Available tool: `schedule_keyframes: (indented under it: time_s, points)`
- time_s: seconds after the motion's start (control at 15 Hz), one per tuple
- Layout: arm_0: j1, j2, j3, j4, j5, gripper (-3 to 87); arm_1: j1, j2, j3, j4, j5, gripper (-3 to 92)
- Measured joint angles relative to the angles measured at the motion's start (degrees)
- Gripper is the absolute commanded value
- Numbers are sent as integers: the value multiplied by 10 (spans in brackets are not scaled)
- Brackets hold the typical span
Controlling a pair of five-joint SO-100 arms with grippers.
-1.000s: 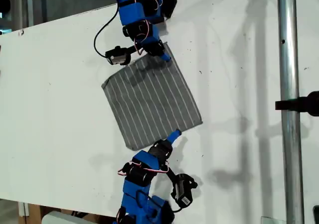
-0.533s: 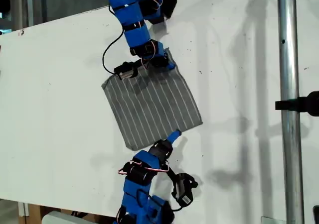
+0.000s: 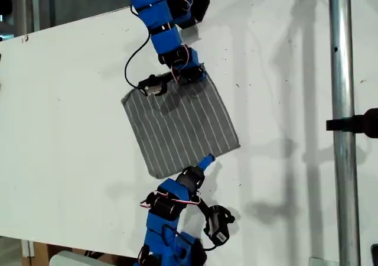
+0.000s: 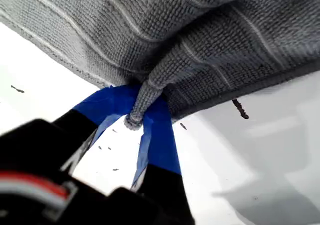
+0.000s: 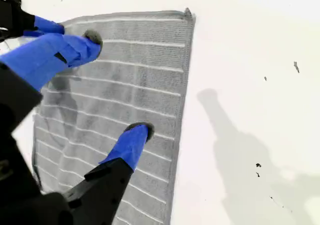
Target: Grasp corners of a towel and fold twice.
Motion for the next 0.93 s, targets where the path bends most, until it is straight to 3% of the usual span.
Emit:
schedule_keyframes:
  time_s: [0.4,0.93]
  points:
    - [-28,-209,-171,11,22,297,2,46,36,-8,1,-2]
    - [18,-359,-188,-122,-21,287,2,48,37,-14,1,-2]
